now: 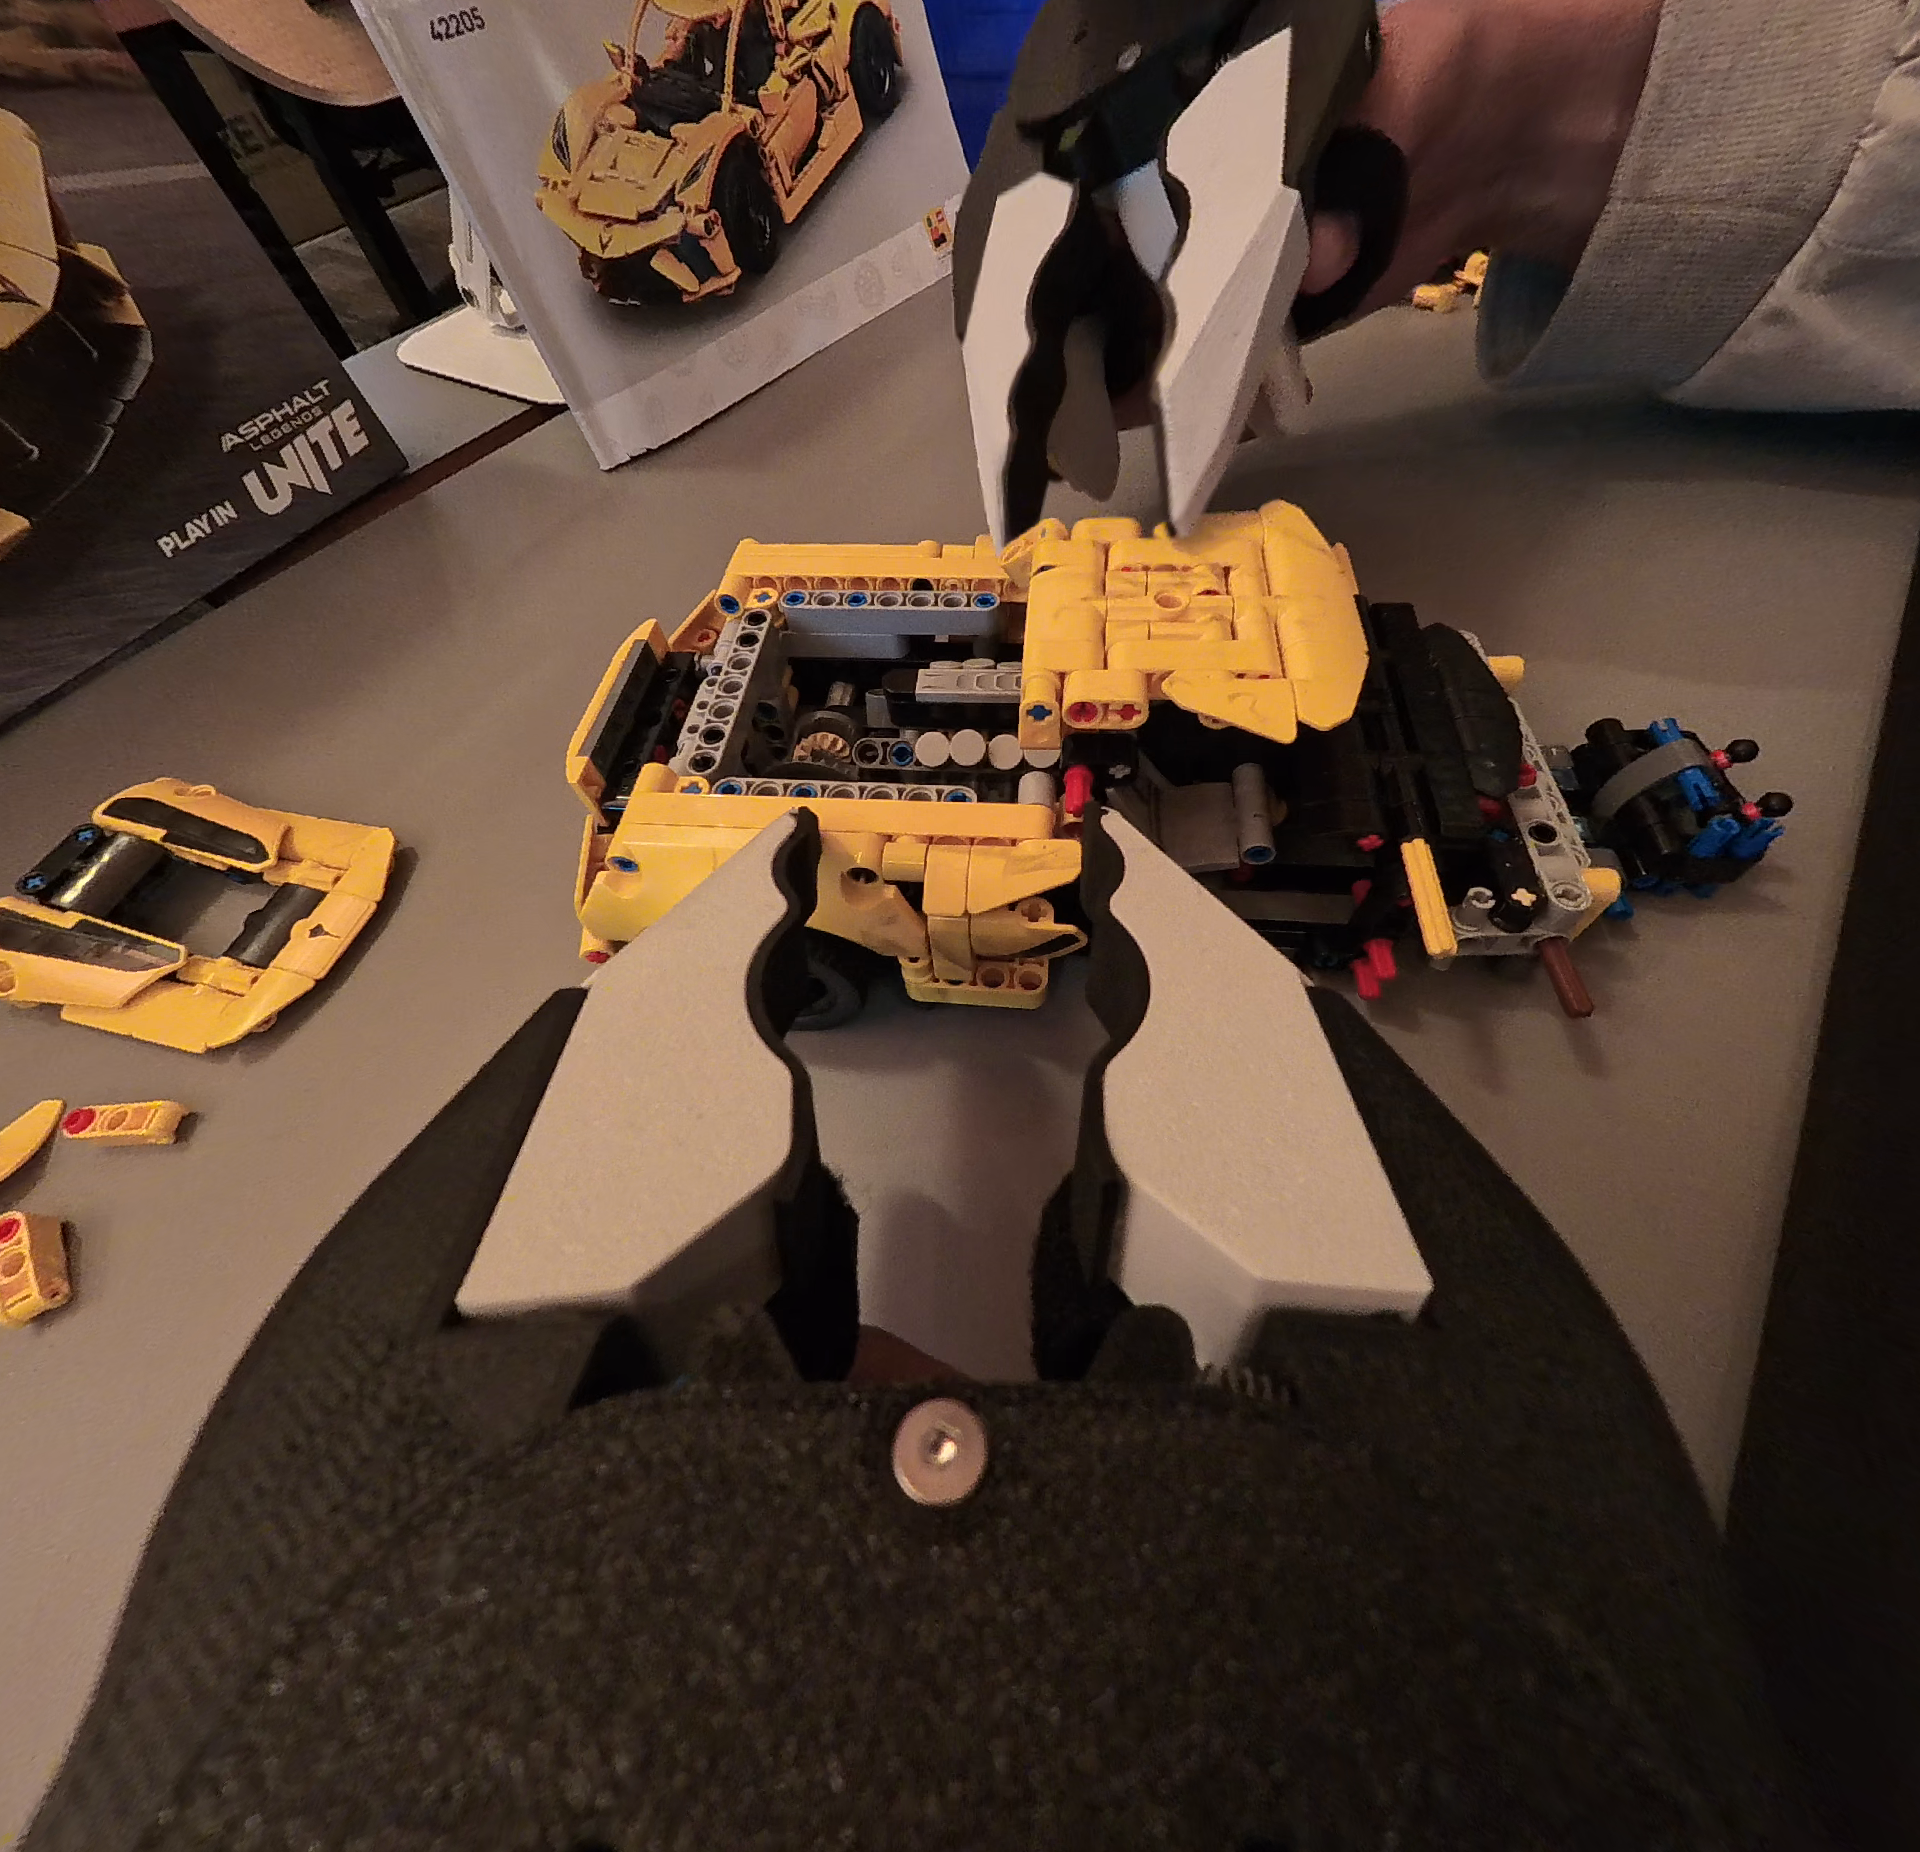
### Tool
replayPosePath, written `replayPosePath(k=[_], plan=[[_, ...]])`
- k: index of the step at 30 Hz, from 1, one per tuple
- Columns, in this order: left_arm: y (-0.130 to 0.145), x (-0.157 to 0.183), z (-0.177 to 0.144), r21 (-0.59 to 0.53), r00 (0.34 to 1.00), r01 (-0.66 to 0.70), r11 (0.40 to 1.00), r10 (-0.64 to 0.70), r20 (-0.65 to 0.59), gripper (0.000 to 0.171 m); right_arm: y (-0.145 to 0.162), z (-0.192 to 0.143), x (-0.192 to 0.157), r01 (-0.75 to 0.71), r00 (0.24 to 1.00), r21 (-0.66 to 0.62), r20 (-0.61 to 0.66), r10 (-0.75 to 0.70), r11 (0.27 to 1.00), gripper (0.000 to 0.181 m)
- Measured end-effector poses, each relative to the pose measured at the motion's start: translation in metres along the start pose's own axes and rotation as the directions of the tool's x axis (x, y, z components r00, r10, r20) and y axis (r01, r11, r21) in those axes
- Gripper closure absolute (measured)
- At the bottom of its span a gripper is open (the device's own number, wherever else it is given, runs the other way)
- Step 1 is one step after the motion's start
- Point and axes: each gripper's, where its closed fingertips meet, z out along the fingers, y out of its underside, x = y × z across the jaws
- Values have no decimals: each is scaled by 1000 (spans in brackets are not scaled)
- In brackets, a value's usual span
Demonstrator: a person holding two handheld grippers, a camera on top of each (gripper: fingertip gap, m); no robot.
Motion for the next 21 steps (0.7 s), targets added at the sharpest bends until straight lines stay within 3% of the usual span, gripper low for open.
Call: replayPosePath(k=[2, 7, 8, 9, 11, 16, 19, 21], plan=[[0, 0, 0, 0, 1000, -2, 1000, 2, 0, 121, -2, 6, -2, -30, 999, 15, 28, 30, 999, 138], [0, 4, 0, 1, 1000, -10, 1000, 10, -14, 121, -16, 2, -3, -226, 967, 117, 148, 208, 967, 148], [0, 5, 0, 2, 1000, -11, 1000, 12, -18, 121, -27, -5, -12, -256, 948, 170, 236, 213, 952, 168], [0, 5, 0, 1, 1000, -13, 1000, 13, -13, 121, -37, -13, -15, -290, 930, 208, 293, 223, 934, 173], [0, 4, 0, 1, 1000, -12, 1000, 12, -10, 121, -29, -18, 2, -327, 937, 134, 172, 303, 935, 147], [0, 4, 0, 0, 1000, -10, 1000, 10, -12, 121, -4, -12, 6, -321, 946, -15, 44, 322, 947, 151], [0, 4, 0, 1, 1000, -10, 1000, 10, -12, 121, -4, 1, -3, -274, 959, -31, 72, 276, 961, 153], [0, 4, 0, 0, 1000, -9, 1000, 9, -13, 121, -6, 1, 1, -228, 972, -18, 55, 228, 974, 165]])
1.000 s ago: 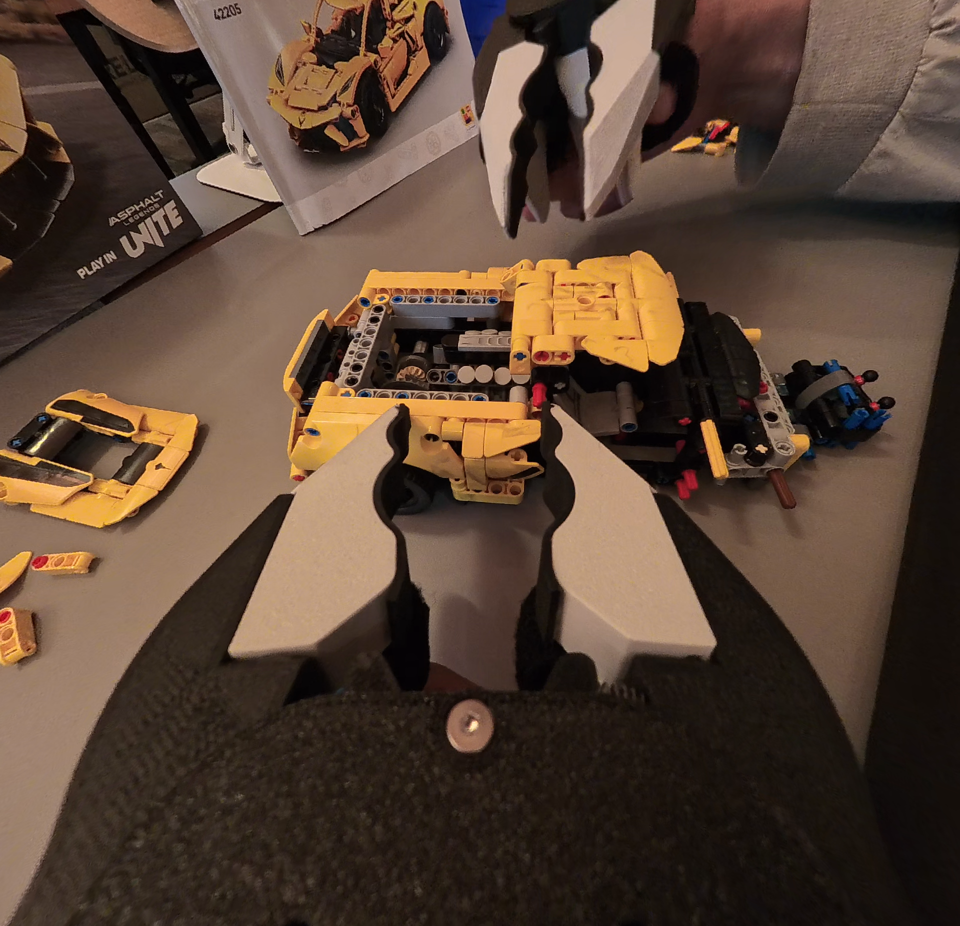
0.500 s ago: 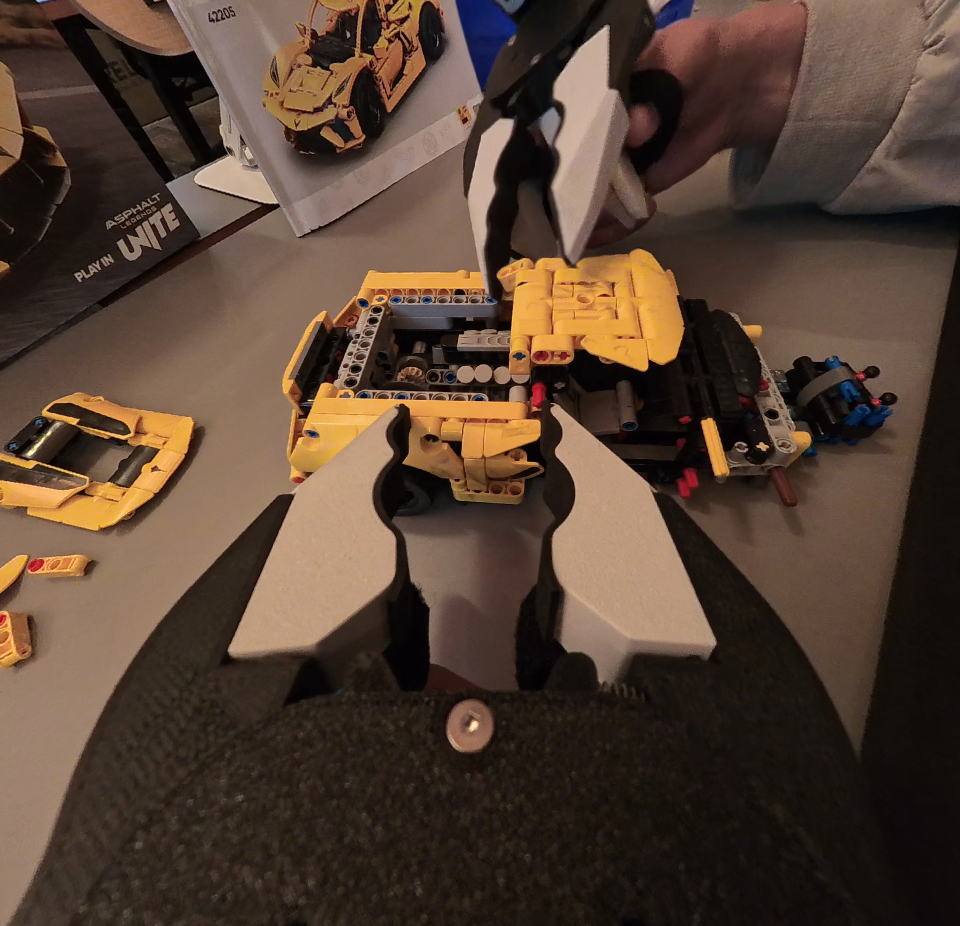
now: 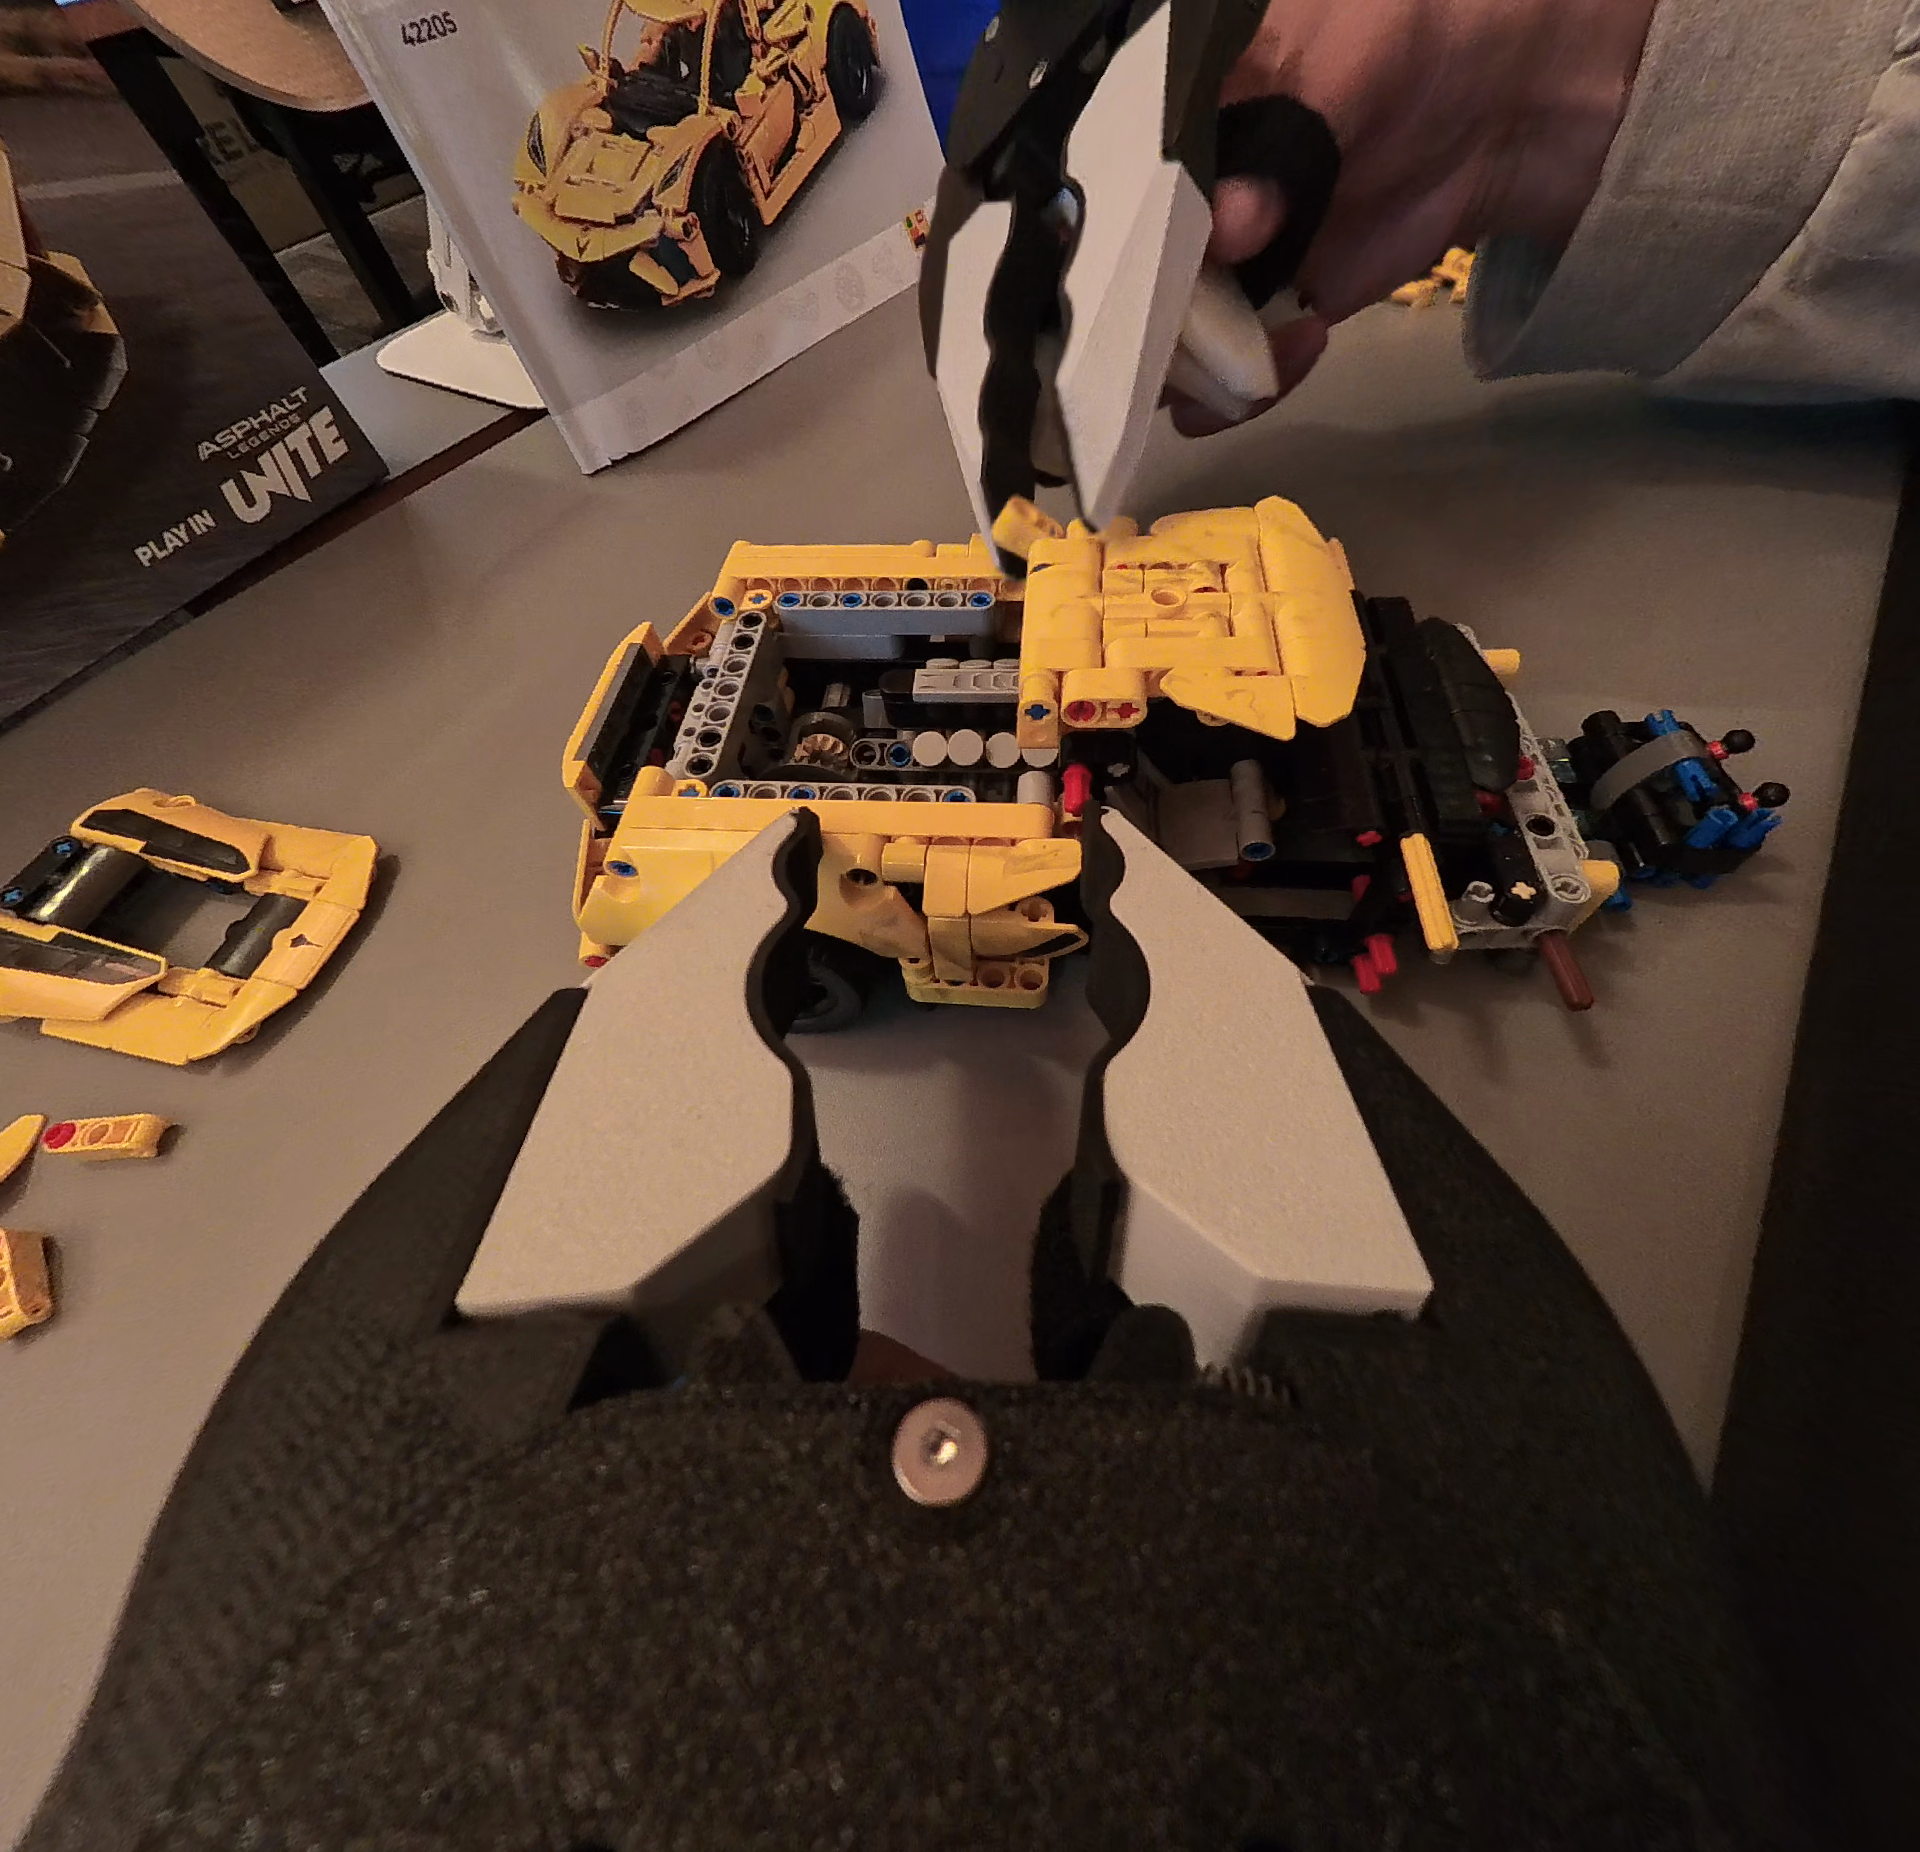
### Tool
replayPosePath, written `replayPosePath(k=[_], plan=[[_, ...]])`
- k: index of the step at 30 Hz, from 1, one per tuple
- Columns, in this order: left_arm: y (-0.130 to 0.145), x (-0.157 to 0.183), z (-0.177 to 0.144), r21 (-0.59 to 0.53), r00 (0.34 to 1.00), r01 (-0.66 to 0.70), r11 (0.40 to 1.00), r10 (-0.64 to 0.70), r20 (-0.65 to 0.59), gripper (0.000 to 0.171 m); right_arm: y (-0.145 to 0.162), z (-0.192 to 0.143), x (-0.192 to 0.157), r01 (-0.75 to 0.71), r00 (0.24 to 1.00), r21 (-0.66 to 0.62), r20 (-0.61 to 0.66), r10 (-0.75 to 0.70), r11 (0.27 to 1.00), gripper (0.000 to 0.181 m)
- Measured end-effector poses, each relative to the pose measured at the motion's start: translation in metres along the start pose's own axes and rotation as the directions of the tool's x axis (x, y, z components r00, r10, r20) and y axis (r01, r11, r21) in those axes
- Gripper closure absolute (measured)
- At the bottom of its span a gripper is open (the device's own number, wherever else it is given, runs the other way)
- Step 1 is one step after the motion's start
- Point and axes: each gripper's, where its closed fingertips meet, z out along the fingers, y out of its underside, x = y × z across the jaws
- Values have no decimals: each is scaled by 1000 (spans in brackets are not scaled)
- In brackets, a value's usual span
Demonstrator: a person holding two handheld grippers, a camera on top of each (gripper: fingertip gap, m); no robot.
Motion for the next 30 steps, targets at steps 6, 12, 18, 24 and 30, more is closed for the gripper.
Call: replayPosePath(k=[6, 12, 18, 24, 30], plan=[[0, 0, 0, 0, 1000, 0, 1000, 0, 0, 121, -9, -11, -8, 29, 994, 137, 104, -44, 990, 181], [-1, -1, 0, -2, 1000, -5, 1000, 5, 6, 122, -5, -8, -8, 107, 993, 110, 36, -111, 988, 159], [-1, -3, 0, 5, 1000, 19, 1000, -19, 0, 122, -27, -6, -11, 193, 981, 144, -59, -186, 971, 154], [-1, -6, 0, 10, 999, 54, 998, -54, -3, 128, -22, 30, -12, 305, 915, -257, -189, -357, 917, 141], [-1, -6, -1, 5, 999, 38, 999, -38, 6, 128, -14, 36, -8, 261, 827, -564, -288, -482, 783, 149]])
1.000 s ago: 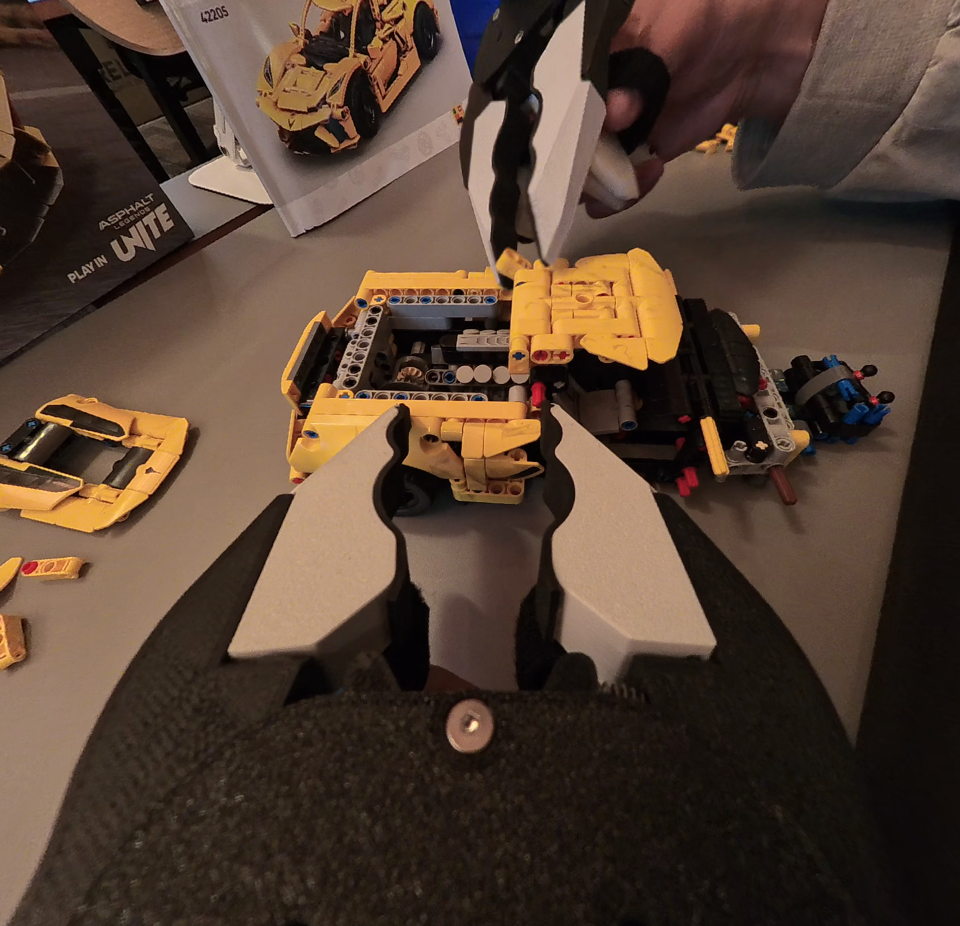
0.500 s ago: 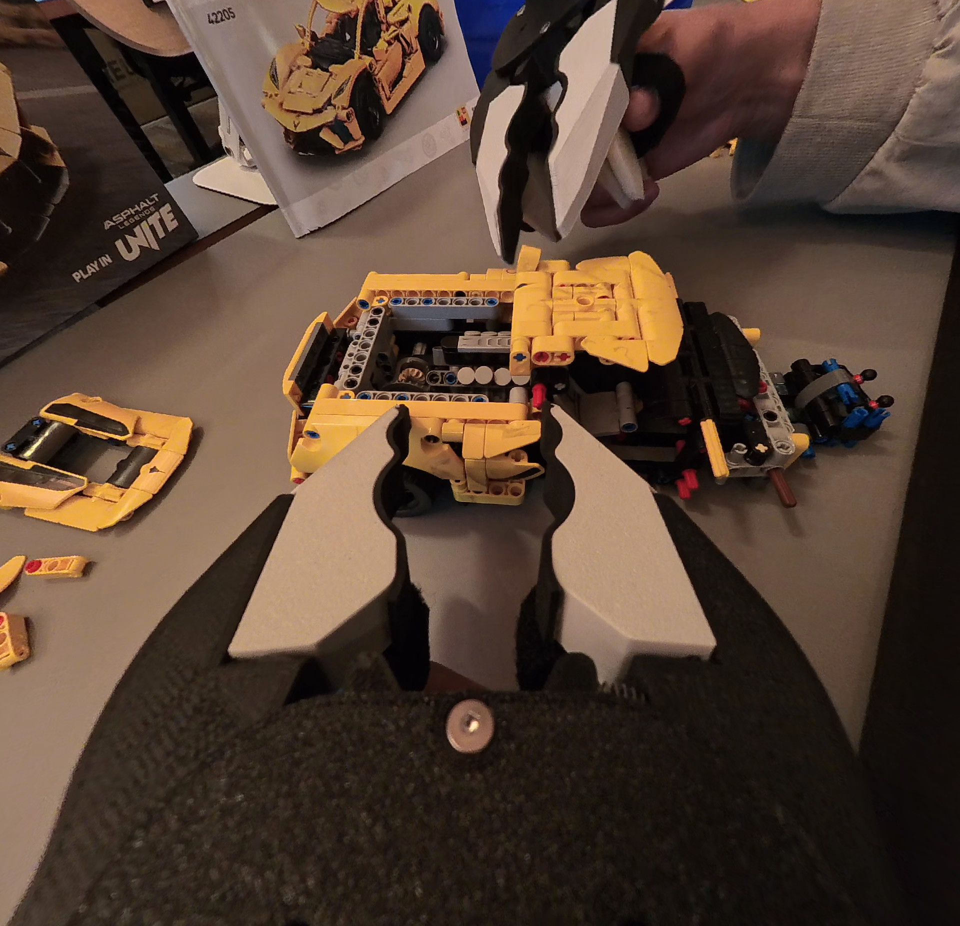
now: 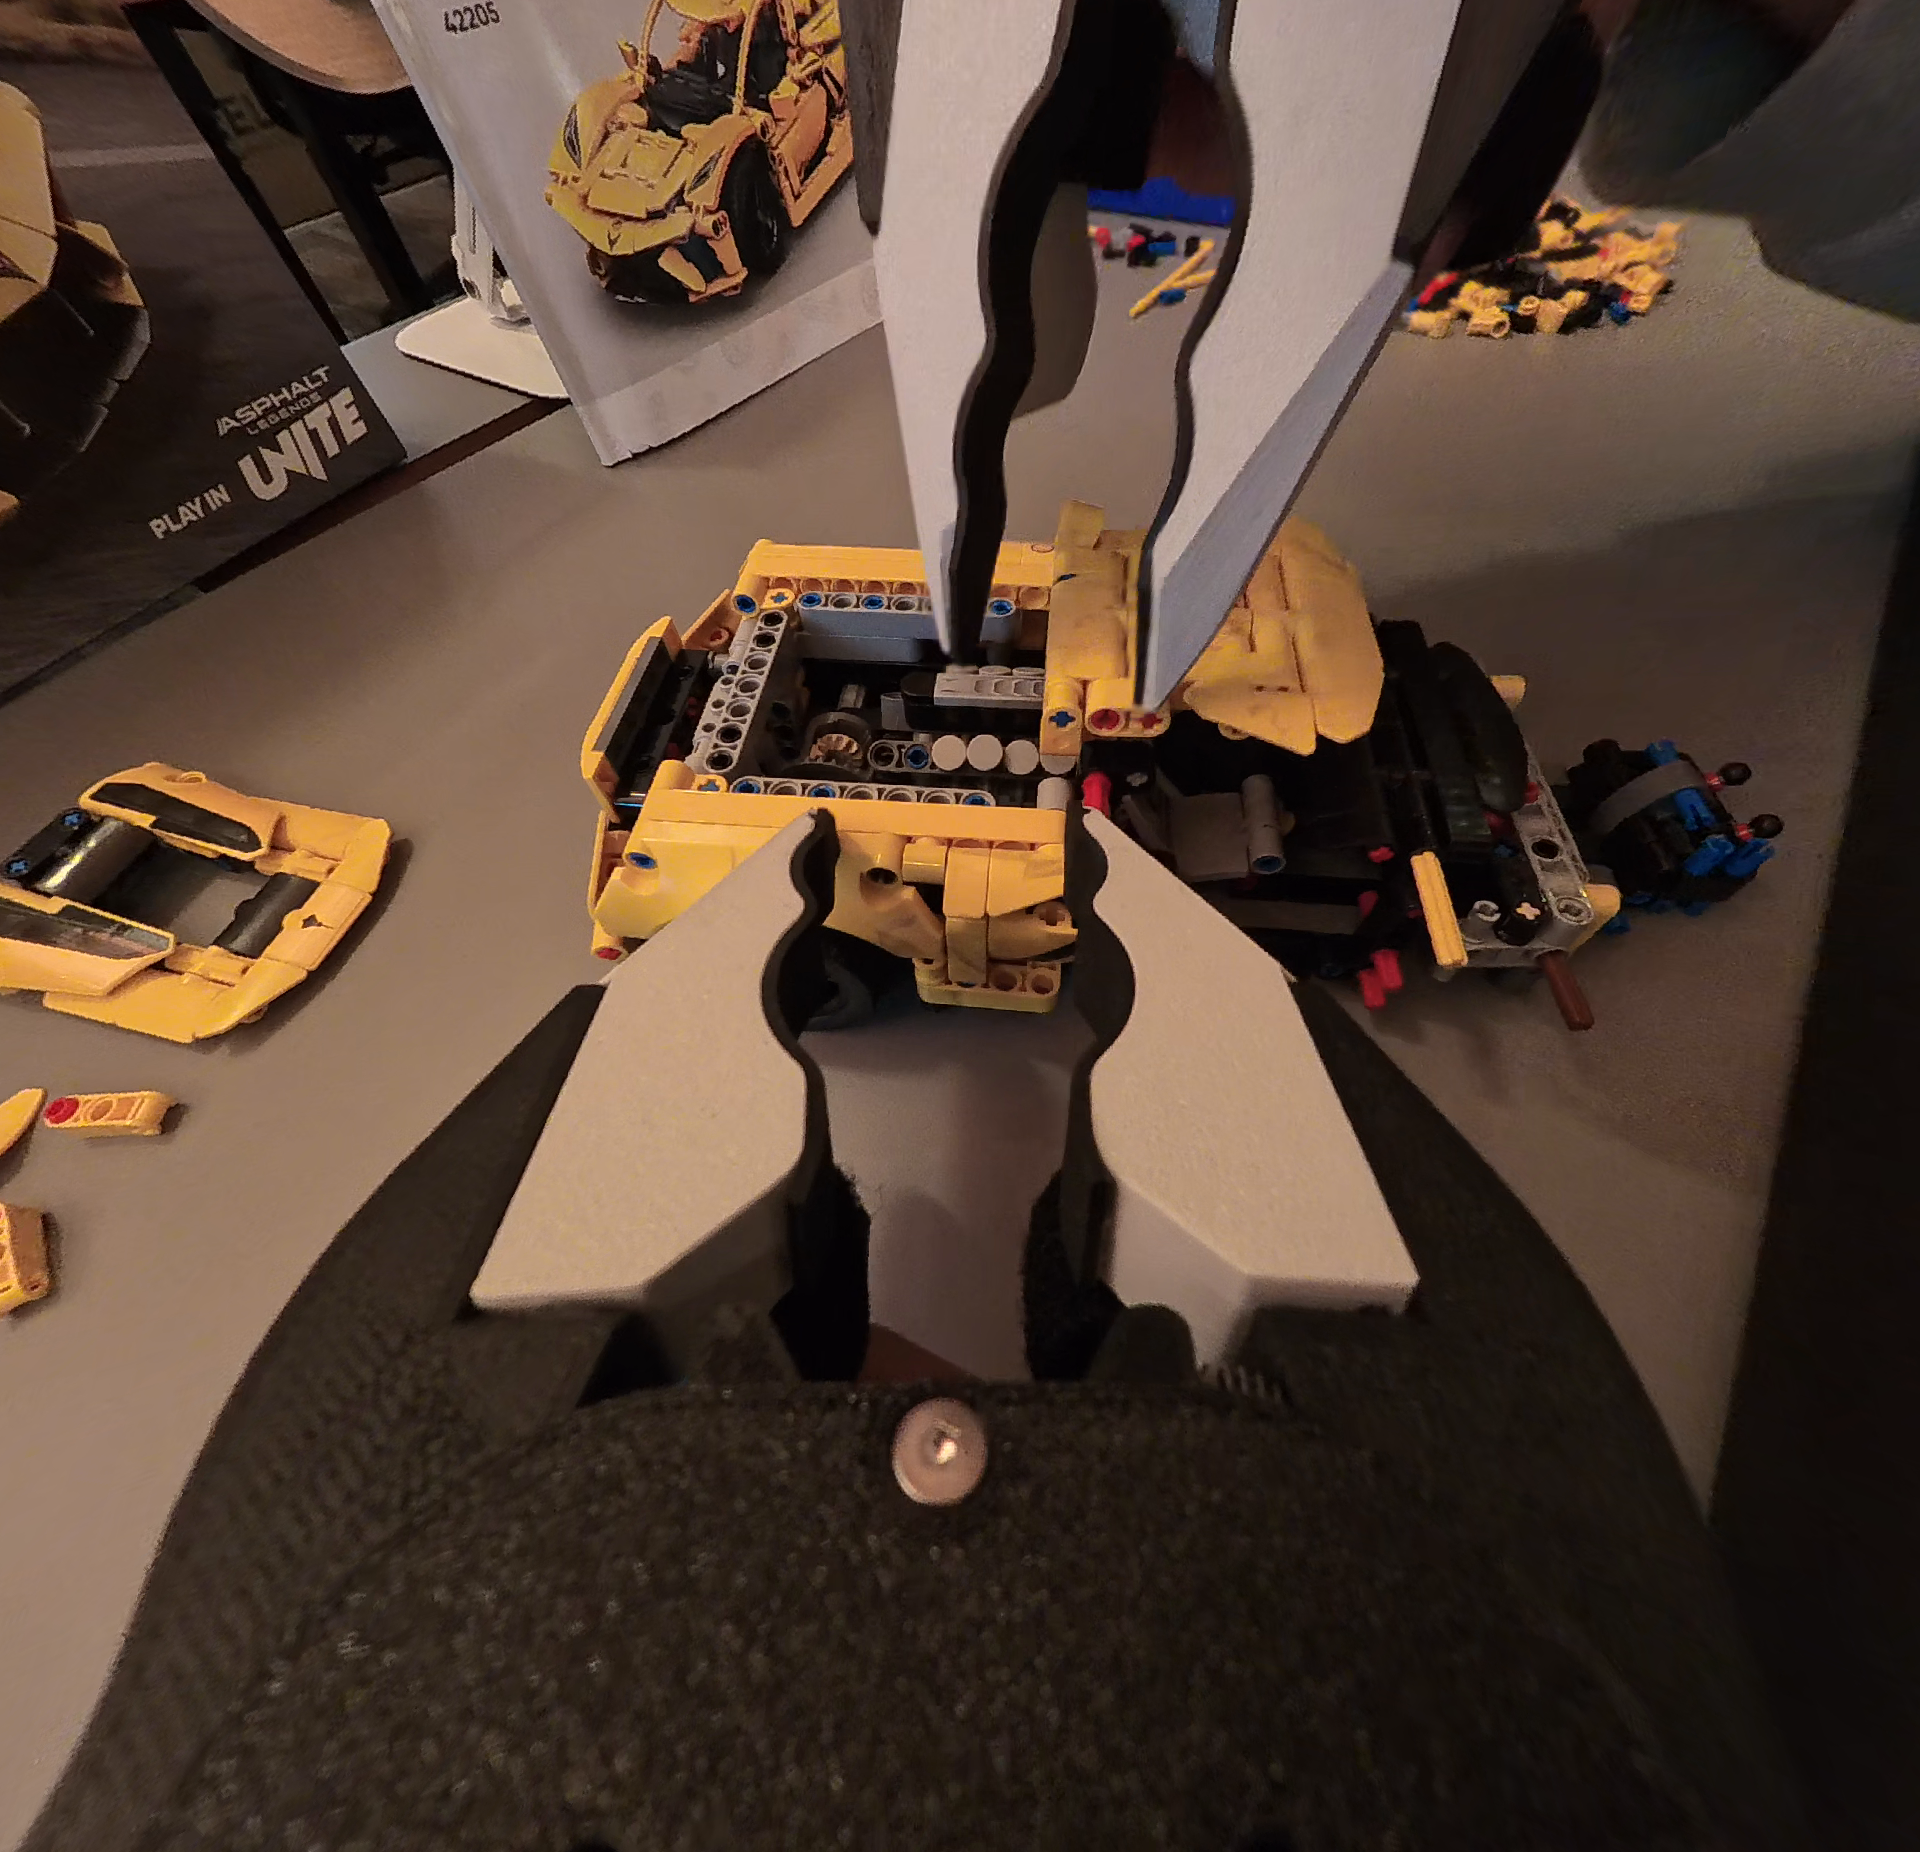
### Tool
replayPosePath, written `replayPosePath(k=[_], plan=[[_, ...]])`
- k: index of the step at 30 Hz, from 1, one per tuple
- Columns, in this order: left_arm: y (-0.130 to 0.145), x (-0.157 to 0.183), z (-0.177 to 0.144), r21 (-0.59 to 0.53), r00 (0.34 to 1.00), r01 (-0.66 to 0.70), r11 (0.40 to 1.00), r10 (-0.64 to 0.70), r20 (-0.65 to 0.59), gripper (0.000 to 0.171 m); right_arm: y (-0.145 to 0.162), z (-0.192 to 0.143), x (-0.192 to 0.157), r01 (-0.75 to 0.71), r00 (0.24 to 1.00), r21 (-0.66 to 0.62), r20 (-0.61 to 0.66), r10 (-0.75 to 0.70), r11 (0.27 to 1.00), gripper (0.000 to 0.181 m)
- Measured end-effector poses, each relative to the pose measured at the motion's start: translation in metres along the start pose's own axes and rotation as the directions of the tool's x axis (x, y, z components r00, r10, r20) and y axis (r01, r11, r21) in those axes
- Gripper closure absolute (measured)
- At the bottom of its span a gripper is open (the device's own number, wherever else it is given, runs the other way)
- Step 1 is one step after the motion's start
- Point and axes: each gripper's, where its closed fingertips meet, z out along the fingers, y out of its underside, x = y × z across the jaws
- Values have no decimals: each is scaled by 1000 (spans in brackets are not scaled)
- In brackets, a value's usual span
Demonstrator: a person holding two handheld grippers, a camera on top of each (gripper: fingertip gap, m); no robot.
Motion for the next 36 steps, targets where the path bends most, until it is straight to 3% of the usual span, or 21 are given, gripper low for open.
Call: replayPosePath(k=[4, 7, 10, 16, 22, 24, 28, 32, 36], plan=[[-6, -1, -4, 21, 1000, 1, 1000, -1, -10, 144, 4, -19, 0, -95, 995, 117, 52, 90, 989, 148], [-11, 1, -5, 46, 1000, -17, 999, 17, -14, 145, 8, -32, -2, -126, 991, 320, 6, 130, 939, 126], [-10, 10, 1, 34, 995, -85, 996, 87, -46, 145, 9, -29, -16, -36, 993, 487, -79, 85, 873, 102], [-13, 21, 16, 33, 952, -291, 956, 293, -87, 152, 16, -15, -17, 187, 947, 478, -320, -28, 858, 117], [-11, 18, 18, -9, 916, -388, 922, 384, -116, 157, 20, -28, -16, 150, 969, 436, -244, -44, 887, 114], [-11, 16, 18, -16, 926, -359, 933, 354, -131, 155, 30, -32, -1, 122, 971, 434, -238, -16, 893, 112], [-19, 14, 12, 36, 957, -244, 969, 247, -153, 158, 36, -36, 5, -19, 997, 571, -50, 57, 820, 133], [-33, 18, 6, 65, 968, -65, 996, 79, -236, 157, 42, -49, 25, -9, 999, 621, -29, 35, 784, 147], [-36, 24, 9, 37, 946, 54, 998, -39, -323, 156, 41, -43, 23, -65, 988, 607, 149, -33, 792, 158]])
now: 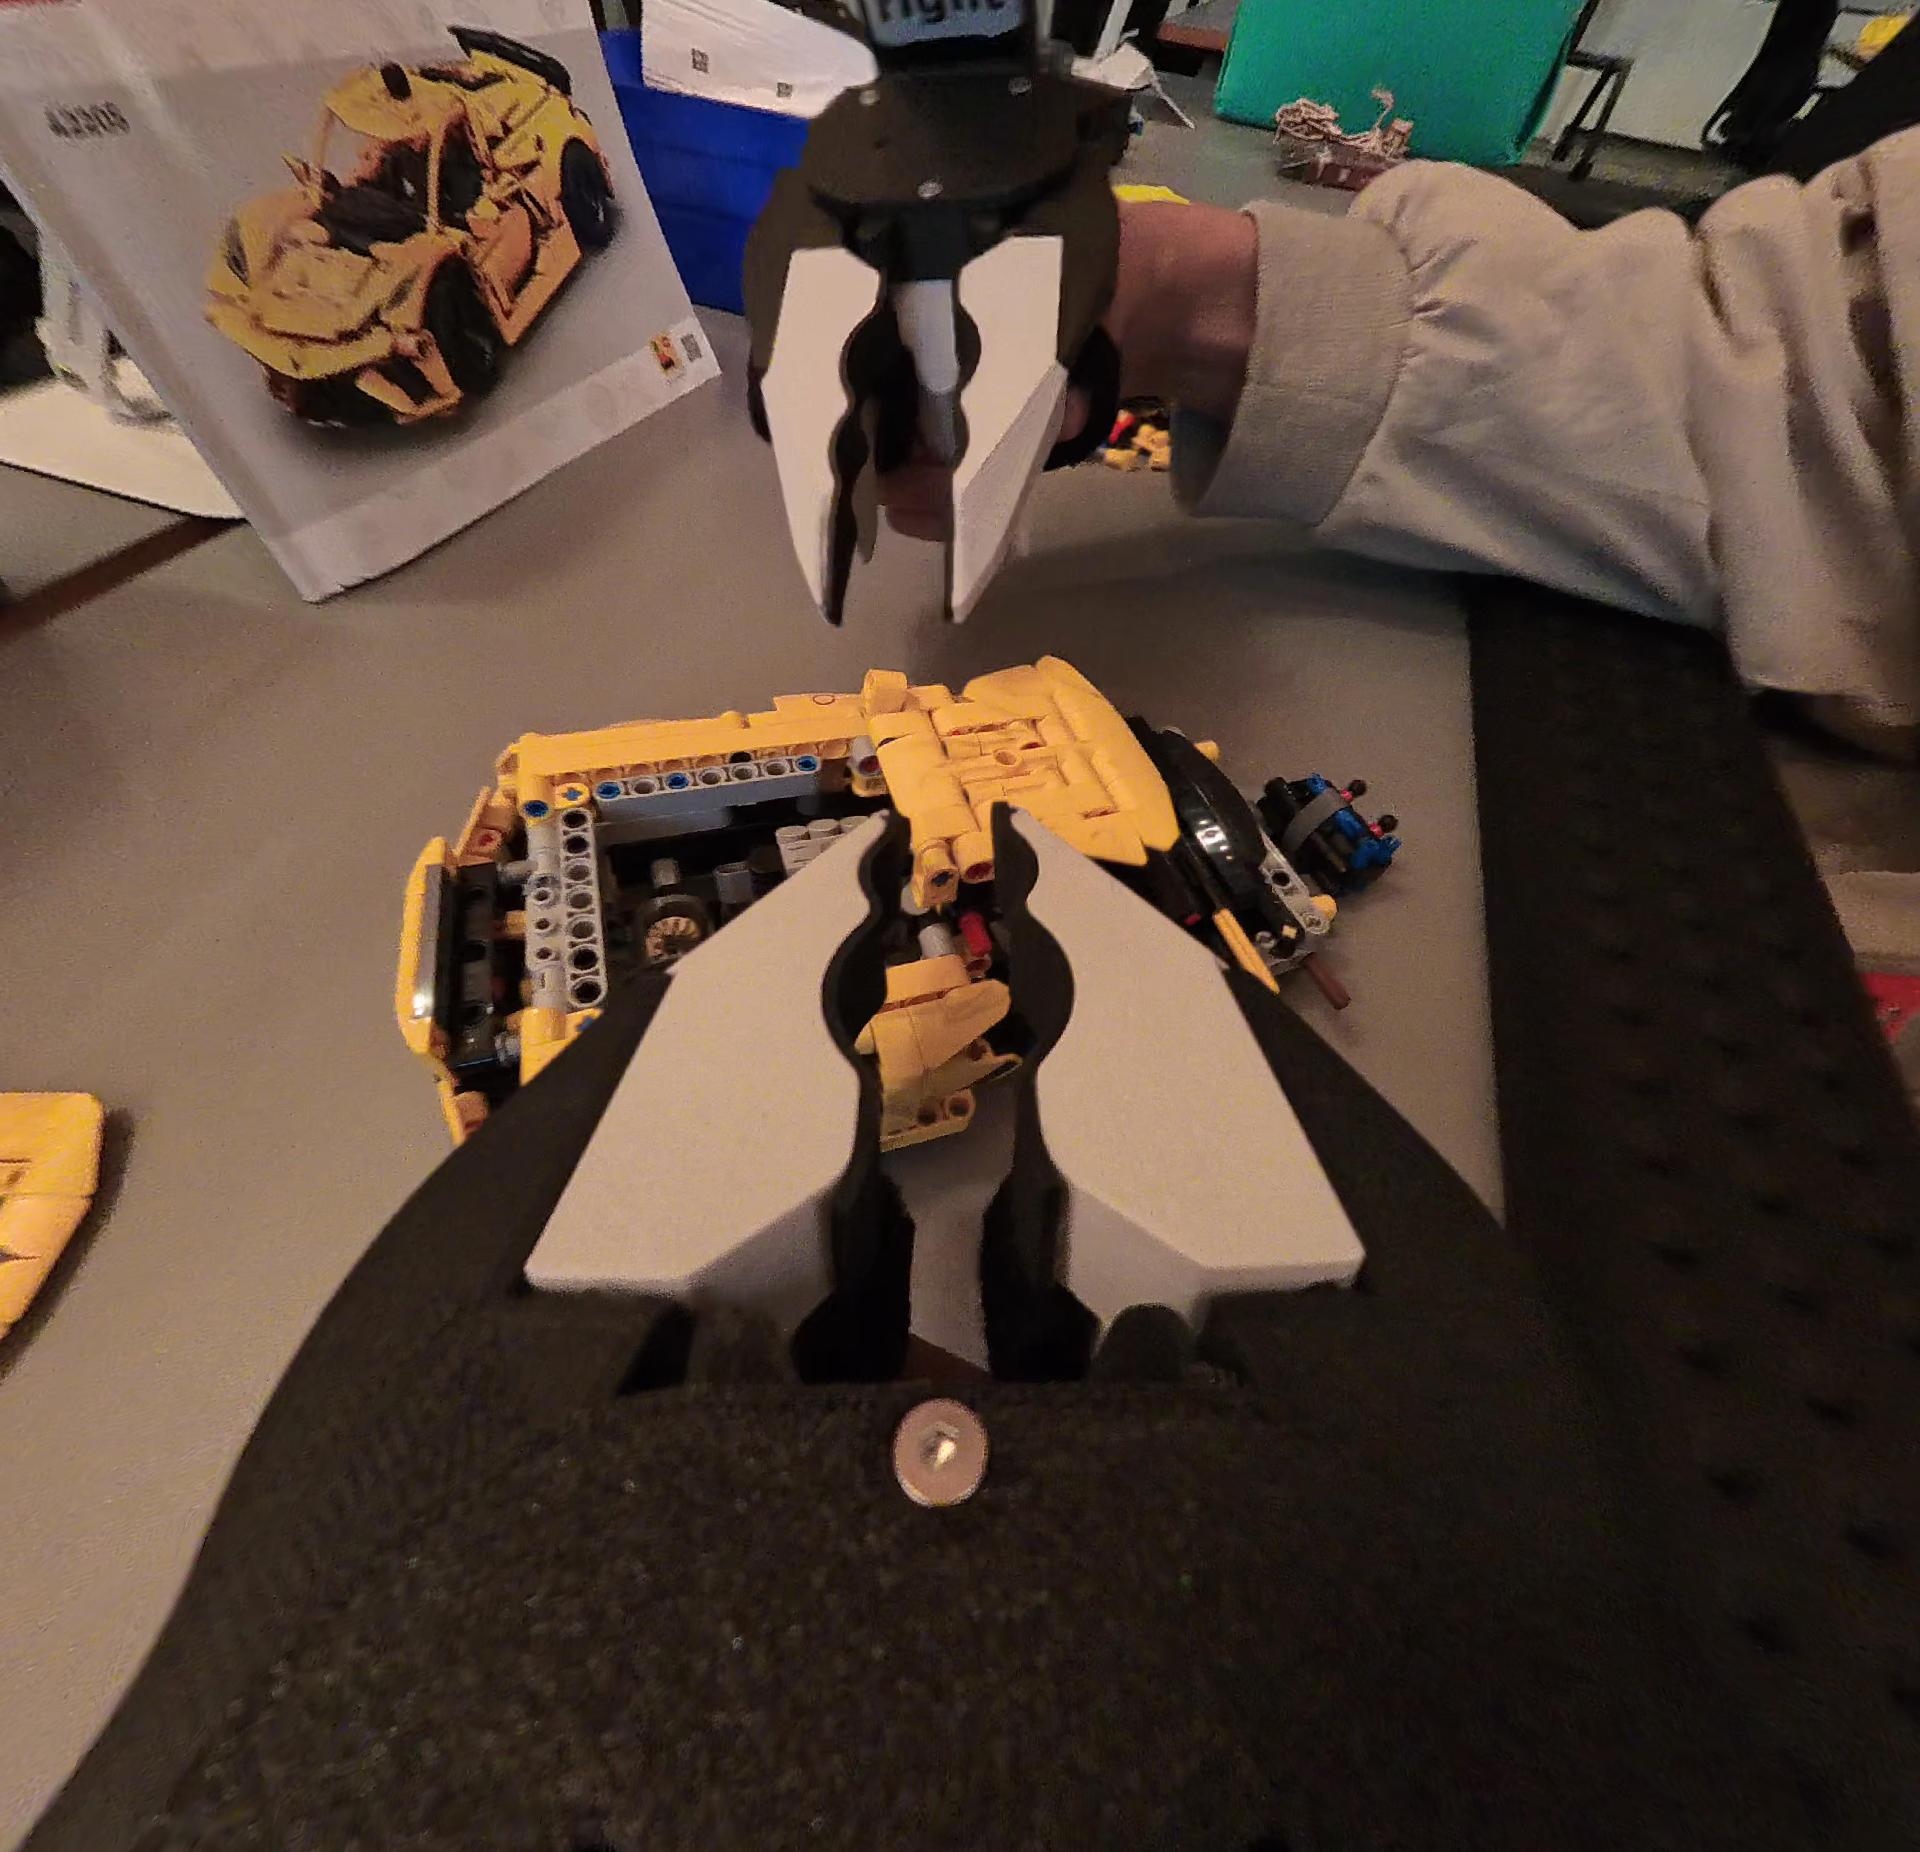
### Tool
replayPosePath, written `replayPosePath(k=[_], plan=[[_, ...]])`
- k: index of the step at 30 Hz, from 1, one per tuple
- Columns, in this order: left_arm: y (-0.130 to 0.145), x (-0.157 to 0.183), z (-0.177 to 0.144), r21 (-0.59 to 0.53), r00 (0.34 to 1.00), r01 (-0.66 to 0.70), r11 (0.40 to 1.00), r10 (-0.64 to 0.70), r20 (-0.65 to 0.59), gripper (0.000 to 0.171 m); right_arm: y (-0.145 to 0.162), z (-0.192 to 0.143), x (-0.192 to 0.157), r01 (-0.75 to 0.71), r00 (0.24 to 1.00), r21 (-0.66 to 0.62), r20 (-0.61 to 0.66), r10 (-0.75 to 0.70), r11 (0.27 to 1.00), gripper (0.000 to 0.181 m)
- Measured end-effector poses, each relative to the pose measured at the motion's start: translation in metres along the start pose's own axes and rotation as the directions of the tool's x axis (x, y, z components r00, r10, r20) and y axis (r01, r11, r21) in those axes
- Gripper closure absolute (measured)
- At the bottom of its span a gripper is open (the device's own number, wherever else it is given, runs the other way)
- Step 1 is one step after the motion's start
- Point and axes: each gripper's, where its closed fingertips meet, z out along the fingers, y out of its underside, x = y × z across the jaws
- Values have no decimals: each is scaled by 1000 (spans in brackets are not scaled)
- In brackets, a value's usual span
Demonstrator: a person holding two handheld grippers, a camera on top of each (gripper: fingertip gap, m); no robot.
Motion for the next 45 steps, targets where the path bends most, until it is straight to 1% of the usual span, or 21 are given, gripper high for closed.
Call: replayPosePath(k=[3, 8, 11, 13, 17, 18, 20, 23, 25, 27, 28, 30, 32, 33, 34, 36, 38, 40, 42, 44, 45], plan=[[4, 1, 8, -34, 997, 64, 997, -65, -36, 155, 5, 5, -1, 4, 998, 12, 58, -5, 1000, 158], [4, -12, 17, -42, 992, 125, 991, -125, 16, 154, 8, 15, 2, 51, 997, 27, 55, -53, 998, 167], [3, -13, 22, -58, 987, 160, 985, -160, 5, 154, 7, 19, 2, 54, 995, 45, 78, -57, 998, 172], [4, -6, 24, -80, 989, 141, 987, -144, -36, 159, 7, 18, 2, 56, 994, 62, 91, -61, 996, 173], [5, 0, 27, -71, 996, 72, 995, -75, -43, 159, 11, 15, -3, 23, 986, 72, 164, -35, 997, 174], [6, 2, 27, -70, 996, 67, 995, -70, -46, 159, 13, 11, -1, 22, 985, 58, 171, -32, 998, 175], [7, 4, 25, -64, 996, 63, 996, -66, -57, 159, 26, -6, 19, -2, 996, -29, 91, 5, 1000, 175], [7, 4, 25, -52, 996, 57, 997, -60, -59, 160, 7, -41, 23, -89, 992, 118, 95, 78, 989, 175], [6, 4, 25, -47, 996, 59, 997, -61, -60, 160, 7, -53, 23, -104, 994, 83, 40, 101, 991, 175], [5, 4, 25, -31, 997, 59, 998, -61, -54, 160, 17, -66, 22, -166, 985, -26, -46, 165, 986, 174], [5, 4, 25, -21, 997, 55, 998, -55, -46, 160, 27, -76, 20, -242, 968, -107, -99, 232, 964, 174], [4, 5, 24, -3, 999, 34, 999, -34, -23, 160, 67, -117, 20, -403, 899, -330, -317, 302, 854, 174], [3, 4, 21, 2, 1000, 24, 1000, -24, 1, 162, 104, -172, 9, -570, 791, -403, -506, 344, 716, 174], [2, 2, 19, 9, 1000, 18, 1000, -18, 23, 162, 112, -190, -2, -634, 744, -372, -530, 406, 678, 174], [-1, -1, 16, 27, 999, 11, 1000, -12, 41, 161, 107, -199, -9, -667, 714, -285, -507, 483, 688, 174], [-11, -5, 10, 78, 997, 4, 997, -10, 72, 161, 93, -218, -11, -659, 698, -96, -449, 558, 746, 174], [-24, -6, 6, 137, 996, 20, 990, -31, 78, 162, 77, -223, -21, -642, 711, 33, -349, 610, 766, 174], [-40, -6, 6, 202, 995, 20, 979, -39, 93, 161, 43, -210, -32, -554, 784, 146, -240, 573, 819, 174], [-55, 2, 14, 220, 993, -44, 975, 18, 117, 158, 9, -181, -44, -451, 857, 226, -161, 490, 863, 174], [-66, 11, 30, 176, 973, -172, 969, 138, 187, 148, -12, -144, -49, -432, 878, 269, -91, 470, 861, 175], [-66, 14, 40, 113, 946, -257, 960, 226, 232, 144, -13, -124, -48, -447, 874, 259, -80, 480, 857, 175]])
